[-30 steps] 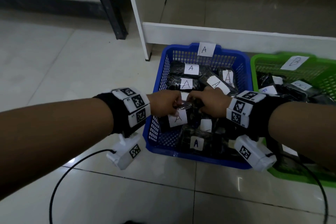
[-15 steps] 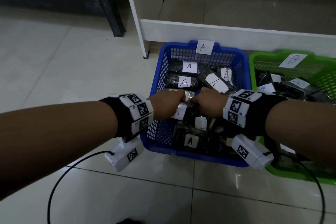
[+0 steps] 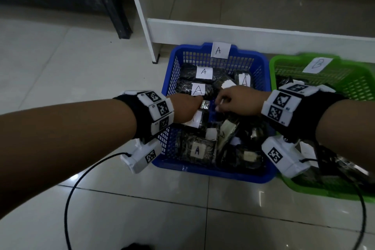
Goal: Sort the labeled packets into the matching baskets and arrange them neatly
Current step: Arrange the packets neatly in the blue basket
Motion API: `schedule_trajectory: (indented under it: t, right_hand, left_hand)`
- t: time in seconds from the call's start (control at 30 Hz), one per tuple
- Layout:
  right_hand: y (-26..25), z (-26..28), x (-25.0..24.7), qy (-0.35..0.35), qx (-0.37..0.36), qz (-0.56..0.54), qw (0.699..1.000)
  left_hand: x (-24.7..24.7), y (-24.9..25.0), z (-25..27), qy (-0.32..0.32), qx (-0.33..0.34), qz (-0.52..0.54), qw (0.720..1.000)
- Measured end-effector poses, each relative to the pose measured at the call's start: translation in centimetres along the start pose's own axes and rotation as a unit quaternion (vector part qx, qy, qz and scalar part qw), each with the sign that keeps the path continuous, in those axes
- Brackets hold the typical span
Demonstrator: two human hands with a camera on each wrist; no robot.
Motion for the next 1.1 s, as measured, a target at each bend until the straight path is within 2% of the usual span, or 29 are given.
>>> schedule_trajectory:
  t: [0.07, 0.17, 0.27, 0.33, 0.43, 0.53, 0.6, 0.73, 0.9, 1.1]
  right_hand:
    - [0.1, 0.4, 0.7, -0.025, 0.004, 0.01, 1.0]
    - [-0.4, 0.8, 2.5, -0.037, -0.006, 0.062, 0.997]
    - [-0.9, 0.7, 3.6, -0.033, 0.003, 0.093, 0.995]
    - [-0.9, 0.6, 3.5, -0.022, 0.011, 0.045, 0.999]
    - [-1.1, 0.9, 2.1, -0.009, 0.01, -0.077, 0.997]
    - [-0.8, 1.3, 0.2, 0.027, 0.021, -0.136, 0.99]
    - [-0.2, 1.6, -0.9, 0.078, 0.036, -0.19, 0.978]
    - [1.4, 2.4, -2.3, 0.147, 0.055, -0.252, 0.955]
    - [3.0, 2.4, -3.2, 0.187, 0.077, -0.267, 0.942]
    - [3.4, 2.4, -2.9, 0.19, 0.079, -0.239, 0.949]
  left_hand:
    - [0.1, -0.3, -0.3, -0.019, 0.0, 0.031, 0.999]
    - [-0.5, -1.2, -0.5, -0.012, 0.0, 0.069, 0.998]
    - [-1.9, -1.8, -0.9, 0.052, -0.007, 0.114, 0.992]
    - [-2.7, -1.9, -1.2, 0.092, -0.01, 0.126, 0.988]
    - [-2.6, -1.4, -1.6, 0.112, 0.0, 0.078, 0.991]
    - [-1.8, -0.4, -1.7, 0.158, -0.019, -0.091, 0.983]
    - [-1.2, 0.0, -2.0, 0.152, -0.007, -0.122, 0.981]
    - [-0.9, -0.5, -2.0, 0.11, 0.012, -0.076, 0.991]
    - [-0.8, -1.5, -1.6, 0.107, -0.011, -0.062, 0.992]
    - [0.9, -1.4, -1.4, 0.095, -0.056, -0.022, 0.994]
Point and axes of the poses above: each hand's wrist, its own z-axis away from the middle knuckle, its own x-axis out of the palm, y = z × x, the point moved 3 cm from there along -z, towards the middle knuckle, and after that the axes turned 10 degrees about -x, right-handed, at the moved point
